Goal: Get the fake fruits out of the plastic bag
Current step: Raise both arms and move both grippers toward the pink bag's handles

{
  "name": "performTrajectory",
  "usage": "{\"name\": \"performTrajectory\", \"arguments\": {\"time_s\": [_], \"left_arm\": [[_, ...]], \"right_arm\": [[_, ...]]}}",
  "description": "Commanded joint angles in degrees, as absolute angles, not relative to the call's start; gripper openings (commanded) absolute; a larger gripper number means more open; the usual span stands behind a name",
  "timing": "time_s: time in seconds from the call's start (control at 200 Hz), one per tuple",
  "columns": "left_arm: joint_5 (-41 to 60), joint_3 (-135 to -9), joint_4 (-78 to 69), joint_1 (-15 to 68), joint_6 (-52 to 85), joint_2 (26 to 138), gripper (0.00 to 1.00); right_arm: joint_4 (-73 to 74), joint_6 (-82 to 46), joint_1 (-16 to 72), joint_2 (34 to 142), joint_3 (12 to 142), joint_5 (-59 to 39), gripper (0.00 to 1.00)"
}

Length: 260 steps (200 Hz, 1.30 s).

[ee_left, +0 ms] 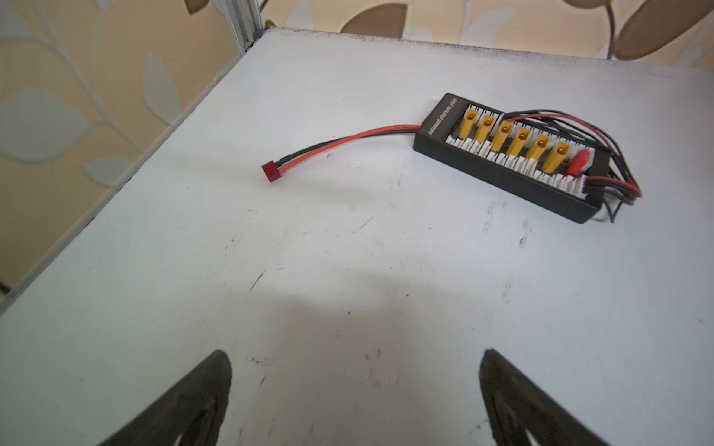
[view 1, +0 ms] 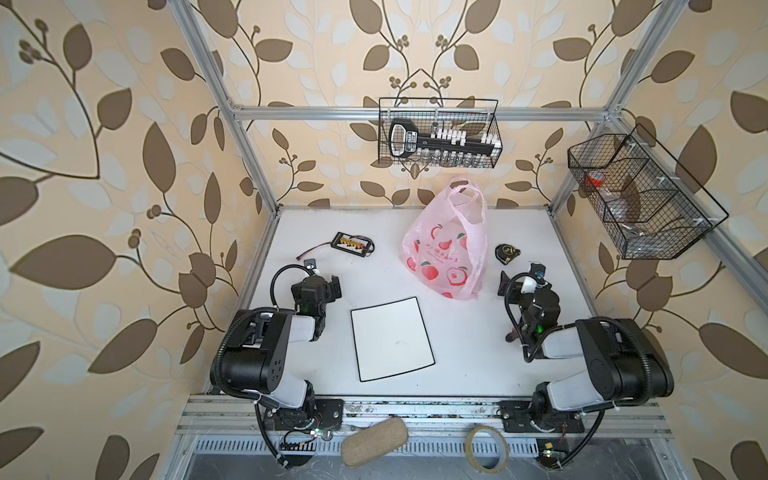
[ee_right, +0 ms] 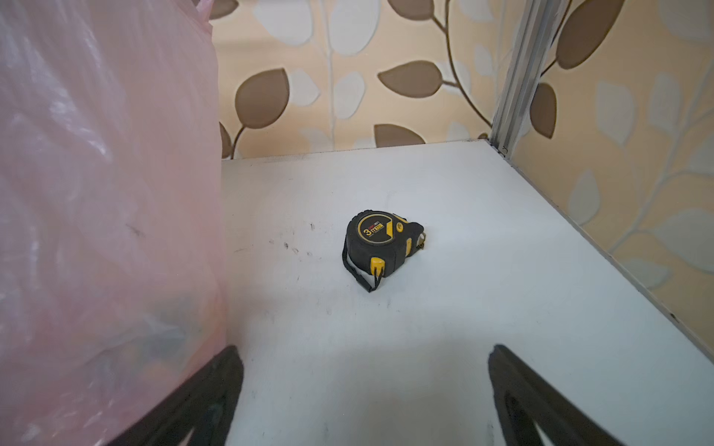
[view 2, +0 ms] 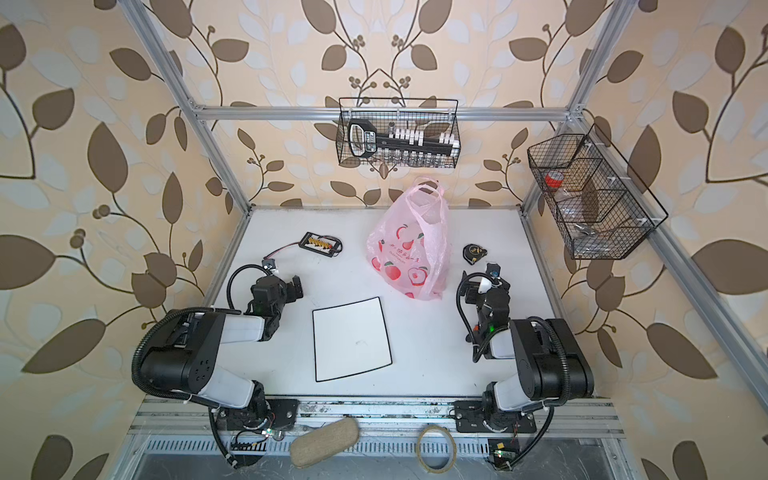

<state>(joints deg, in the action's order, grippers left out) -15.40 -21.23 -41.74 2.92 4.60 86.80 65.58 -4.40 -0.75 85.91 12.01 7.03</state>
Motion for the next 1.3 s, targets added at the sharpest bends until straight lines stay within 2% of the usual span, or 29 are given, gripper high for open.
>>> {"name": "performTrajectory", "arguments": {"time_s": [0.0,0.545,0.77,0.945,1.09,1.225,1.295], "left_arm": [[-14.8,-21.3,-43.5,2.7,3.7,85.6,0.99],[-14.8,-21.3,-43.5,2.7,3.8,85.4,0.99],[-15.1,-21.0,-43.6,2.7,3.7,84.5,0.99],[-14.7,-25.5,-29.2,2.6,3.6,74.6,0.99],[-12.1,-28.3,-22.3,2.6,3.5,66.6,0.99],[-7.0,-33.6,-14.6,2.6,4.5,63.4,0.99],[-5.4,-36.8,-10.9,2.7,6.4,63.0,0.99]], "right_arm": [[65.4,-3.9,-0.6,85.7,13.1,6.3,0.99],[65.5,-4.0,-0.6,85.7,13.1,6.3,0.99],[64.1,-4.6,-2.7,83.7,13.0,1.2,0.99],[50.8,-8.6,-2.7,69.0,13.1,7.3,0.99],[30.9,-14.7,-2.6,55.0,16.7,12.1,0.99],[8.4,-27.2,-2.8,48.7,24.4,16.7,0.99],[0.4,-27.6,-3.2,47.5,28.7,12.9,0.99]]}}
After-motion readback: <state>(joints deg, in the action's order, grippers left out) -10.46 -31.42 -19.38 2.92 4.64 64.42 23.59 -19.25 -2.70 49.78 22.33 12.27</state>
